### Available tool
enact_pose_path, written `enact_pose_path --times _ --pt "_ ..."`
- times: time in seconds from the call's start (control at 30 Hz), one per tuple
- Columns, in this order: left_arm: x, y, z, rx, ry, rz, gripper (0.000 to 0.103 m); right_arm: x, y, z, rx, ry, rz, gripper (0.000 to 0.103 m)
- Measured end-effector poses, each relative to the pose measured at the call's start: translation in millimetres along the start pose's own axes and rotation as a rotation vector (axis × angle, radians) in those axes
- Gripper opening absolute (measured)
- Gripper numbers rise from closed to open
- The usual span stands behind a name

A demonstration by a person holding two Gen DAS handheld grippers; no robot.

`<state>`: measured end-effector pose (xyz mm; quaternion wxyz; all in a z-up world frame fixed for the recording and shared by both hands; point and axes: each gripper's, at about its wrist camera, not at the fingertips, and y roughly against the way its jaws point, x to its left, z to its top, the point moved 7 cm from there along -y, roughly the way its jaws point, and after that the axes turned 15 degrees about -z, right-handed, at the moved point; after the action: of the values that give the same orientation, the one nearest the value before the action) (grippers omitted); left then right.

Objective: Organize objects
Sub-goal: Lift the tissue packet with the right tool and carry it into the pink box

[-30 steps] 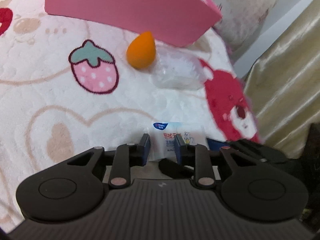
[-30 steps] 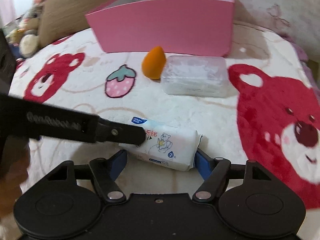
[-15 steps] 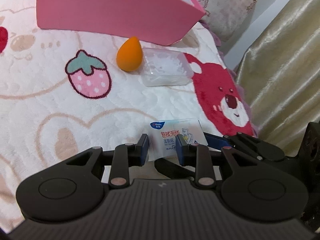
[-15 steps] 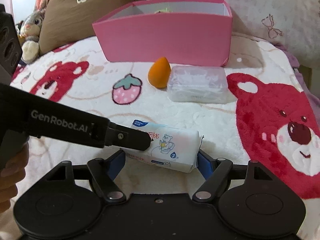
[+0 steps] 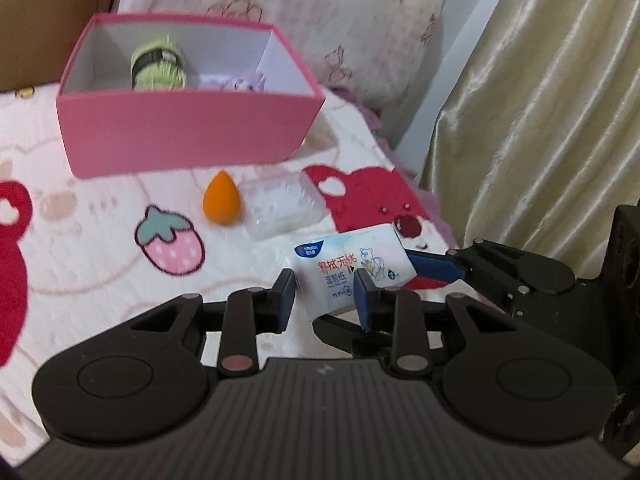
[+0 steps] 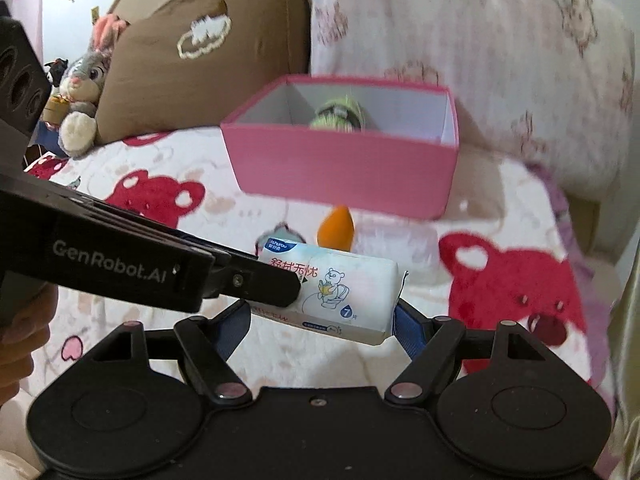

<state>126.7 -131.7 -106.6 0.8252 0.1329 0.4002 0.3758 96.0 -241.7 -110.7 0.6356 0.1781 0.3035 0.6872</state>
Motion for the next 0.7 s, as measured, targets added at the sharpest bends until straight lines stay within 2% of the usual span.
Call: enact_pose_path --times 0.23,0.4,0.7 --pt "-11.7 24.3 17.9 -0.004 -0.052 0.007 0.029 10.7 18.1 26.4 -0.040 0.084 -0.029 0.080" --pt "-11.9 43.4 33.9 -0.023 -0.046 -0.002 0.029 17.1 26.2 46.8 -0.063 0.104 -0.016 0.080" --pt "-11.7 64.4 90.5 -0.043 -0.087 0.020 0.029 16.8 25.0 106.0 -0.094 0.100 -0.002 0.080"
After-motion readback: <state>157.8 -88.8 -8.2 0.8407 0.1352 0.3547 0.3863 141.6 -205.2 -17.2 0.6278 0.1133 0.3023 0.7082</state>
